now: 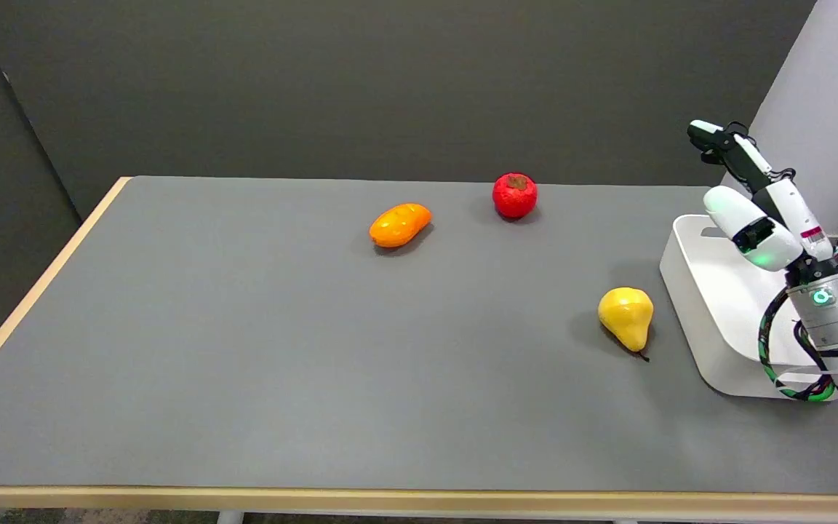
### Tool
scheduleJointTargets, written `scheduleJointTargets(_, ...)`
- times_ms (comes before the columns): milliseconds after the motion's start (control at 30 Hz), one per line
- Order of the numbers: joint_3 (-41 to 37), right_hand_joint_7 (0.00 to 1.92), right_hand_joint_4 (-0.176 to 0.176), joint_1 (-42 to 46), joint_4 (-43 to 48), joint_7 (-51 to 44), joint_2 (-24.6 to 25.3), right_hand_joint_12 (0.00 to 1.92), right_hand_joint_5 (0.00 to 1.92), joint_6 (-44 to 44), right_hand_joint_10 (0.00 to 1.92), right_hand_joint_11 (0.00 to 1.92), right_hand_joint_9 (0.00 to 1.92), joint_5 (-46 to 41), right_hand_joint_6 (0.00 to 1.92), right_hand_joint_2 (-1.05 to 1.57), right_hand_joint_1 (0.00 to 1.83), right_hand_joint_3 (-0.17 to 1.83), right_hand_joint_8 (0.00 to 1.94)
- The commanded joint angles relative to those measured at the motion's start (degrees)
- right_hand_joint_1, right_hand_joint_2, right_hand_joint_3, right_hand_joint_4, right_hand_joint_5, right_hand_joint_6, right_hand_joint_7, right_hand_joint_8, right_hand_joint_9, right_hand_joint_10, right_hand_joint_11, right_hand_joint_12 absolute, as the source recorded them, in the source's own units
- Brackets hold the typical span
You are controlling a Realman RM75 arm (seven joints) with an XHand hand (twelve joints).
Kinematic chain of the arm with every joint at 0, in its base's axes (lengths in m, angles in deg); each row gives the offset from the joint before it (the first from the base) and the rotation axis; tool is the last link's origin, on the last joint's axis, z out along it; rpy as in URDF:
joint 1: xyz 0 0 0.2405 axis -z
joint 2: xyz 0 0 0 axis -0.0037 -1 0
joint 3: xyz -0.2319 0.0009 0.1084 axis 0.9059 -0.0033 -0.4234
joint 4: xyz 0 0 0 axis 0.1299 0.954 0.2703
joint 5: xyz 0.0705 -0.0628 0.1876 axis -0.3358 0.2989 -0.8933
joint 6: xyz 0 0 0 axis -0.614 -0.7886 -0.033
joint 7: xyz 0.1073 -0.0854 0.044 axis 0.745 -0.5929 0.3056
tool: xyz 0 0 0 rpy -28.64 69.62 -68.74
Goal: Pick up tomato.
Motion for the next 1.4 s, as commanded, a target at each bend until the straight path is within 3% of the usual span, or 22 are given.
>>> scheduleJointTargets(33, 0.0, 0.23, 0.115, 0.0, 3.6, 0.0, 0.0, 0.93, 0.14, -0.6, 0.51, 0.0, 0.09, 0.0, 0.43, 0.64, 0.05, 1.04, 0.31)
scheduleJointTargets(200, -2.0, 0.23, 0.116, -1.9, 3.7, -0.2, -0.3, 0.93, 0.14, 0.9, 0.51, 0.0, 0.09, 1.7, 0.43, 0.64, 0.06, 1.04, 0.31)
scheduleJointTargets(300, -2.4, 0.24, 0.117, -7.7, 3.5, -0.4, -0.8, 0.93, 0.15, 7.8, 0.51, 0.0, 0.09, 4.4, 0.44, 0.64, 0.07, 1.04, 0.32)
scheduleJointTargets(500, -0.7, 0.24, 0.117, -25.6, -0.4, -9.1, -0.4, 0.93, 0.16, 36.1, 0.52, 0.0, 0.1, 12.7, 0.45, 0.63, 0.11, 1.03, 0.33)
scheduleJointTargets(633, 7.2, 0.21, 0.118, -42.1, 2.4, -21.6, 8.0, 0.89, 0.13, 52.5, 0.5, 0.0, 0.08, 14.9, 0.43, 0.62, 0.14, 1.03, 0.32)
scheduleJointTargets(833, 21.5, 0.16, 0.113, -57.0, 17.7, -24.2, 21.0, 0.8, 0.11, 58.7, 0.42, 0.0, 0.06, 14.4, 0.35, 0.66, 0.15, 0.93, 0.25)
scheduleJointTargets(967, 24.2, 0.11, 0.11, -60.6, 28.6, -24.1, 28.3, 0.83, 0.08, 59.5, 0.41, 0.0, 0.05, 14.4, 0.35, 0.6, 0.13, 1.04, 0.26)
scheduleJointTargets(1033, 24.9, 0.12, 0.109, -61.6, 33.6, -24.4, 31.8, 0.81, 0.09, 59.7, 0.41, 0.0, 0.05, 14.7, 0.33, 0.65, 0.12, 0.95, 0.24)
scheduleJointTargets(1400, 25.0, 0.11, 0.111, -63.8, 43.1, -31.5, 36.2, 0.85, 0.08, 66.8, 0.41, 0.0, 0.05, 15.1, 0.35, 0.59, 0.11, 1.04, 0.25)
